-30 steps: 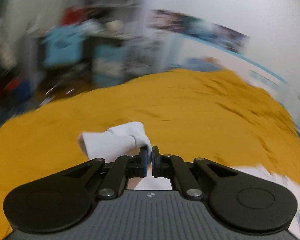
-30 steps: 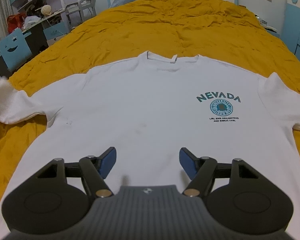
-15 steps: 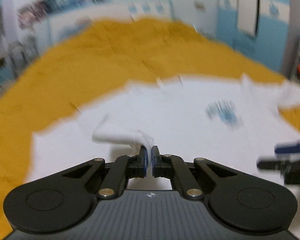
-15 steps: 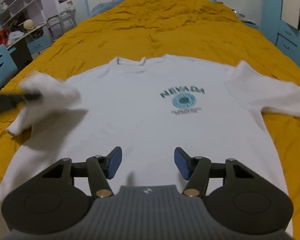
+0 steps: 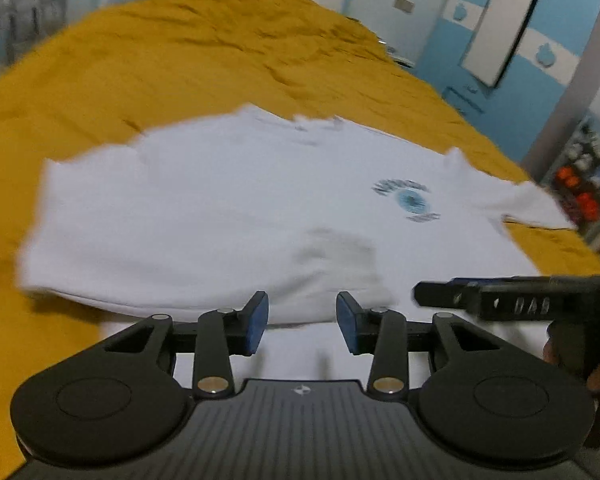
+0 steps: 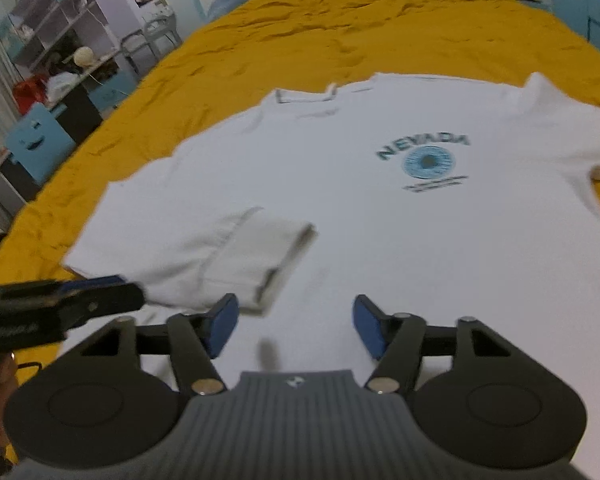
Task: Fold small clothes
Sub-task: 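Carry the sleeve across the body with the left gripper and release it, then grasp the sweatshirt side edge with the right gripper and fold it inward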
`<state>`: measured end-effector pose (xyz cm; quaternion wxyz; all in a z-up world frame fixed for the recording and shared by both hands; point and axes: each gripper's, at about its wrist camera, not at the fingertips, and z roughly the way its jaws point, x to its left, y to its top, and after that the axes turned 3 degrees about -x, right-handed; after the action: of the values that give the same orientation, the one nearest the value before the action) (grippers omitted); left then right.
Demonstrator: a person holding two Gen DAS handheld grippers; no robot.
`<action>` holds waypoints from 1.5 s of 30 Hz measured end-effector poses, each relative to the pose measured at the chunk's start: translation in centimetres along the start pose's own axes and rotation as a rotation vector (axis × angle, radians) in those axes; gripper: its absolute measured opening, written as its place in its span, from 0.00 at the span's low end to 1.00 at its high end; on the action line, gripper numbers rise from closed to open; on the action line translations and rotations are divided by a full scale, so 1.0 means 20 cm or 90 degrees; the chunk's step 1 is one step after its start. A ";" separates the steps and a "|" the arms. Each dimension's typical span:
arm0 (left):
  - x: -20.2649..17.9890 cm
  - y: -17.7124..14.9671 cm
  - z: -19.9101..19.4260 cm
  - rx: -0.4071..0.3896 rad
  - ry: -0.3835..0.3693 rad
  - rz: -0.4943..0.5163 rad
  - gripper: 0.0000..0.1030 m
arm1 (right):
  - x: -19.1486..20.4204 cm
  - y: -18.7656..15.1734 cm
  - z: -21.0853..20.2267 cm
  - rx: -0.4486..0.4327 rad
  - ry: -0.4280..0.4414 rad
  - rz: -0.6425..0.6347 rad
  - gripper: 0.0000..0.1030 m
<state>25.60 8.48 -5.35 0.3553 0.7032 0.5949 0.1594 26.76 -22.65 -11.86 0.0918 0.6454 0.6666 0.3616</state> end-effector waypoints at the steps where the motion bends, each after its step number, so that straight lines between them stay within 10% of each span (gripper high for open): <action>1: 0.02 0.00 -0.03 -0.006 0.024 0.009 0.45 | 0.00 0.02 0.03 0.004 0.009 0.012 0.67; 8: 0.29 0.00 -0.13 -0.001 0.143 -0.032 0.45 | -0.03 0.07 0.29 0.067 0.042 0.128 0.53; 10: 0.35 -0.03 -0.10 0.007 0.142 -0.051 0.45 | 0.01 0.08 0.33 0.068 0.026 0.113 0.21; 13: 0.42 -0.09 -0.07 0.024 0.129 -0.082 0.46 | 0.07 0.15 0.32 0.057 0.035 0.096 0.00; 32: 0.58 -0.02 0.36 -0.007 0.122 -0.219 0.43 | 0.48 1.11 -0.23 -0.235 0.092 -0.096 0.00; 39: 0.57 -0.03 0.41 0.004 0.143 -0.198 0.29 | -0.03 1.28 -0.39 -0.287 -0.018 -0.044 0.00; 45: 0.53 -0.03 0.43 0.017 0.158 -0.177 0.26 | -0.68 0.94 -0.12 -0.148 -0.153 0.073 0.00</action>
<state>33.33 15.99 -13.83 0.2880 0.5936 0.7280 0.1863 42.31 -38.02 -3.46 0.2237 0.7061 0.5665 0.3611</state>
